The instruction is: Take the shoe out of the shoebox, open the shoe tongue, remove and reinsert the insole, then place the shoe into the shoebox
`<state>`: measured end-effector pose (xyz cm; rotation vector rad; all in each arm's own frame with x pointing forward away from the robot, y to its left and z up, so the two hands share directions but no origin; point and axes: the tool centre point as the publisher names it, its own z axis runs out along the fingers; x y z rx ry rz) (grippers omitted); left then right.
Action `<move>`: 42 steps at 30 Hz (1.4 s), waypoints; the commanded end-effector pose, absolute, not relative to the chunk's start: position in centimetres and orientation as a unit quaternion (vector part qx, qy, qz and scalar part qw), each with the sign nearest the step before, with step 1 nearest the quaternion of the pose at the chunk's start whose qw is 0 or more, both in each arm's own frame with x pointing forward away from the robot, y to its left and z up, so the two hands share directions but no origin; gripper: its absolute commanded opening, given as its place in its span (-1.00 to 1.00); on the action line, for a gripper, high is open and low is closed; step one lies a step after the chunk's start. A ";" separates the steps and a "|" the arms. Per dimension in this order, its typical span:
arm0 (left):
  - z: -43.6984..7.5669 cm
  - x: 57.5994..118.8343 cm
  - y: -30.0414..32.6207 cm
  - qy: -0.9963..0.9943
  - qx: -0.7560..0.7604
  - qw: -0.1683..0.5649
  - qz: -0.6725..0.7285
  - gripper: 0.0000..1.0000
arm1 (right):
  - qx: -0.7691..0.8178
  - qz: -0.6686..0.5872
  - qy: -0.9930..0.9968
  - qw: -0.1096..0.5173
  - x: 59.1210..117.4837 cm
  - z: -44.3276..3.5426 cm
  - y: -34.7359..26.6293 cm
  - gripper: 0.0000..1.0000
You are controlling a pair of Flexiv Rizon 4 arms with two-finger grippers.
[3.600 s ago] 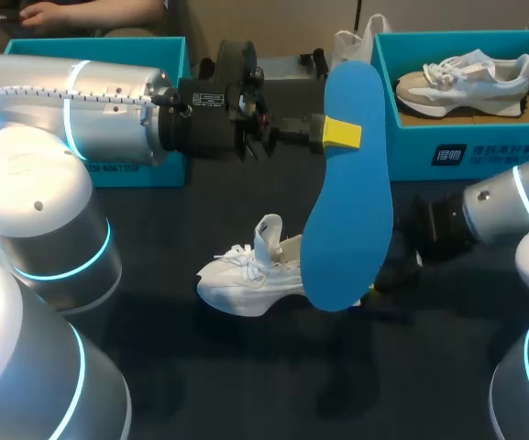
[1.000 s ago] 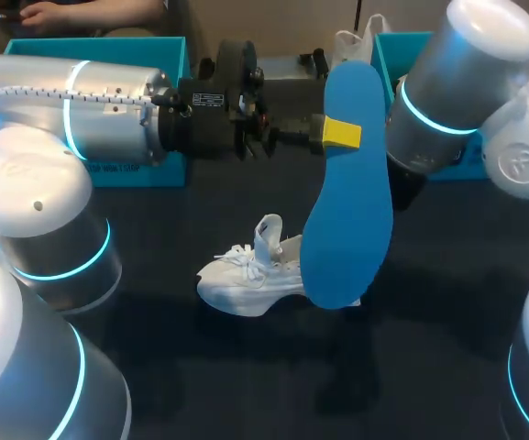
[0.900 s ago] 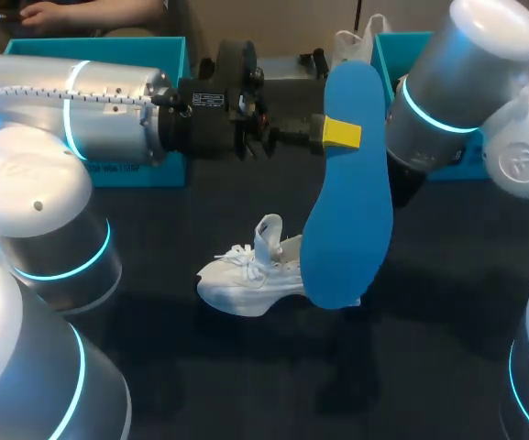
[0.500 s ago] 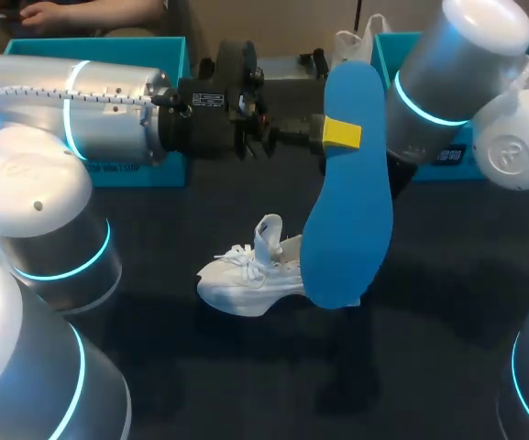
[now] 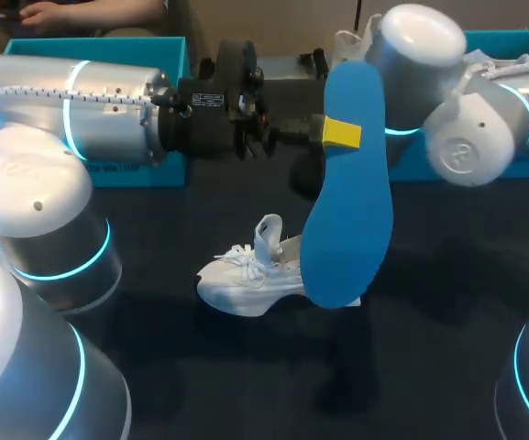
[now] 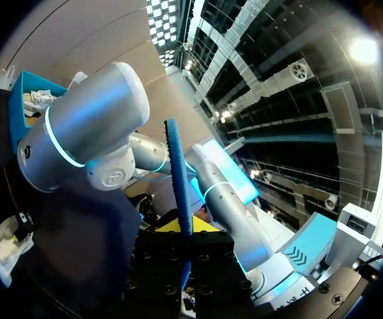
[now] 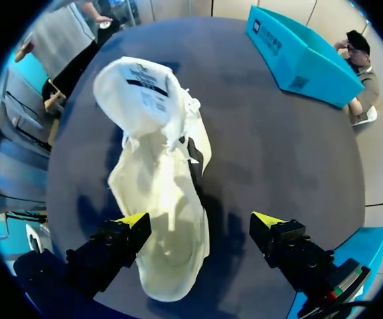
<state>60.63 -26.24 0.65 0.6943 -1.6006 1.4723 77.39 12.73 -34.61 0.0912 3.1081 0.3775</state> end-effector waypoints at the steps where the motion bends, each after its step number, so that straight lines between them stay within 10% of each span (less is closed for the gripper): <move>1: 0.6 60.6 -26.4 -0.638 0.277 0.416 0.586 -1.00 | 0.028 0.112 0.993 0.001 78.0 -36.2 13.6 1.00; 8: 0.6 60.6 -26.4 -0.638 0.277 0.416 0.586 -1.00 | 0.034 0.106 0.994 -0.008 78.2 -38.4 13.6 1.00; 15: 0.6 60.6 -26.4 -0.638 0.277 0.416 0.586 -1.00 | 0.037 0.099 0.994 -0.018 78.3 -39.7 13.5 0.58; 30: 0.6 60.6 -26.4 -0.638 0.277 0.416 0.586 -1.00 | 0.043 0.085 0.995 -0.040 78.0 -40.5 13.4 -1.00; 42: 0.6 60.6 -26.4 -0.638 0.277 0.416 0.586 -1.00 | 0.100 0.102 0.987 -0.072 76.6 -37.7 12.7 -1.00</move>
